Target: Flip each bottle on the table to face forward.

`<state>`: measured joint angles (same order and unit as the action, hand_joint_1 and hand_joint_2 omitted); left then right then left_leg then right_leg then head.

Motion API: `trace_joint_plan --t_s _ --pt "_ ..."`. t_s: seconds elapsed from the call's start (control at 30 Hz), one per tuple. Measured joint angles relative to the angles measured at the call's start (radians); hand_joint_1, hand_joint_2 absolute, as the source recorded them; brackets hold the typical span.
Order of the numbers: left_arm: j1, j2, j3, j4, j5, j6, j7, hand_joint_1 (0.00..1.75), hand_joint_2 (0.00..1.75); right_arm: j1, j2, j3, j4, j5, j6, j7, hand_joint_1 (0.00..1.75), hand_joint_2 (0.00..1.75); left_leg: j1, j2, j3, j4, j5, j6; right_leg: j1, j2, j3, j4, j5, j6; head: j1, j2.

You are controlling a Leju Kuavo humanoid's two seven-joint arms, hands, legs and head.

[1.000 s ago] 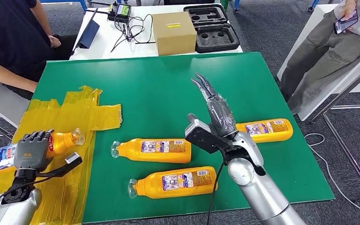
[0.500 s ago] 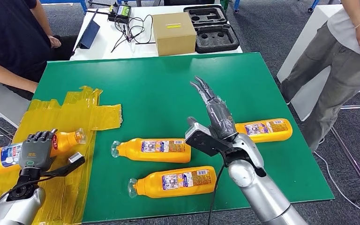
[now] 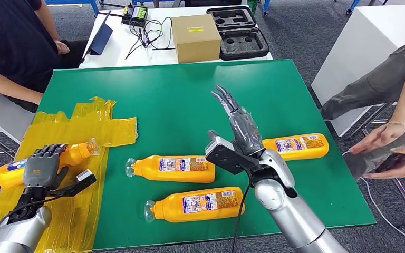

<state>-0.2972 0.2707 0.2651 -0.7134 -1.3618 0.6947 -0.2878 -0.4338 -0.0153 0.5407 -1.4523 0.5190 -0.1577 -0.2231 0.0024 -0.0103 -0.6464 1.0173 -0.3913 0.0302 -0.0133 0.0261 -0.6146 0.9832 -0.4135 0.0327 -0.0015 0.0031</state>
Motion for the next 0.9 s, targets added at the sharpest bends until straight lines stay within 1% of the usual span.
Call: trace_joint_plan --t_s 0.03,0.1,0.13,0.17,0.23,0.33,0.47,0.6,0.7,0.9 --pt "0.000 -0.001 0.000 0.000 0.000 0.000 -0.005 1.55 1.75 0.000 0.000 0.001 0.000 0.000 0.000 0.000 0.00 0.00 0.000 0.000 0.000 0.000 0.000 0.000 0.000 0.000 0.000 0.000 0.000 0.000 0.000 0.000" --pt "0.000 -0.006 0.000 -0.001 0.000 0.000 -0.016 0.68 1.75 0.000 0.000 0.004 0.000 0.000 0.000 0.000 0.00 0.00 0.000 0.000 0.000 0.000 0.000 0.000 0.000 0.000 0.000 0.000 0.000 0.000 0.000 0.000" --pt "0.000 -0.009 0.000 -0.001 0.002 0.000 -0.021 0.27 1.31 -0.001 0.000 0.005 0.000 0.000 0.000 0.001 0.00 0.00 0.000 0.000 0.000 0.000 0.000 0.000 0.000 0.000 0.000 0.000 0.000 0.000 0.000 0.000" --pt "0.000 -0.013 0.000 -0.001 0.006 0.000 -0.026 0.00 0.87 -0.002 0.001 0.006 0.000 0.000 0.000 0.002 0.00 0.00 0.000 0.000 0.000 0.000 0.000 0.000 0.000 0.000 0.000 0.000 0.000 0.000 0.000 0.000" --pt "-0.002 -0.022 -0.001 0.003 0.030 -0.001 -0.041 0.00 0.00 -0.005 0.002 0.008 0.000 -0.001 0.000 0.005 0.00 0.00 0.000 0.000 0.000 0.000 0.000 0.000 0.000 0.000 0.000 0.000 0.000 0.000 0.000 0.000" --pt "-0.017 -0.031 -0.003 0.025 0.114 -0.003 -0.079 0.00 0.00 -0.011 0.002 0.011 0.001 -0.001 -0.001 0.009 0.00 0.00 0.000 0.000 0.000 0.000 0.000 0.000 0.000 0.000 0.000 0.000 0.000 0.000 0.000 0.000" --pt "-0.022 -0.039 -0.005 0.036 0.275 -0.010 -0.160 0.00 0.00 -0.015 0.000 0.012 0.001 -0.001 -0.004 0.017 0.00 0.00 0.000 0.000 0.000 0.000 0.000 0.000 0.000 0.000 -0.001 0.000 0.000 0.000 0.000 0.000" --pt "-0.007 -0.046 -0.013 -0.008 0.448 -0.021 -0.218 0.00 0.00 -0.016 -0.002 0.012 0.001 -0.001 -0.006 0.019 0.00 0.00 0.000 0.001 -0.001 0.000 0.000 0.000 0.000 0.000 -0.001 0.000 0.000 0.000 0.000 0.000" --pt "0.013 -0.049 -0.028 -0.080 0.553 -0.035 -0.230 0.00 0.00 -0.016 -0.005 0.012 0.001 -0.003 -0.007 0.020 0.00 0.00 0.000 0.001 -0.001 0.000 0.000 0.000 0.000 0.000 -0.002 0.000 0.000 0.000 0.000 0.000" --pt "0.037 -0.051 -0.046 -0.159 0.586 -0.040 -0.228 0.00 0.00 -0.016 -0.007 0.012 0.001 -0.004 -0.009 0.021 0.00 0.00 0.000 0.001 -0.002 0.000 0.000 0.000 0.000 0.000 -0.002 0.000 0.000 0.000 0.000 0.000"
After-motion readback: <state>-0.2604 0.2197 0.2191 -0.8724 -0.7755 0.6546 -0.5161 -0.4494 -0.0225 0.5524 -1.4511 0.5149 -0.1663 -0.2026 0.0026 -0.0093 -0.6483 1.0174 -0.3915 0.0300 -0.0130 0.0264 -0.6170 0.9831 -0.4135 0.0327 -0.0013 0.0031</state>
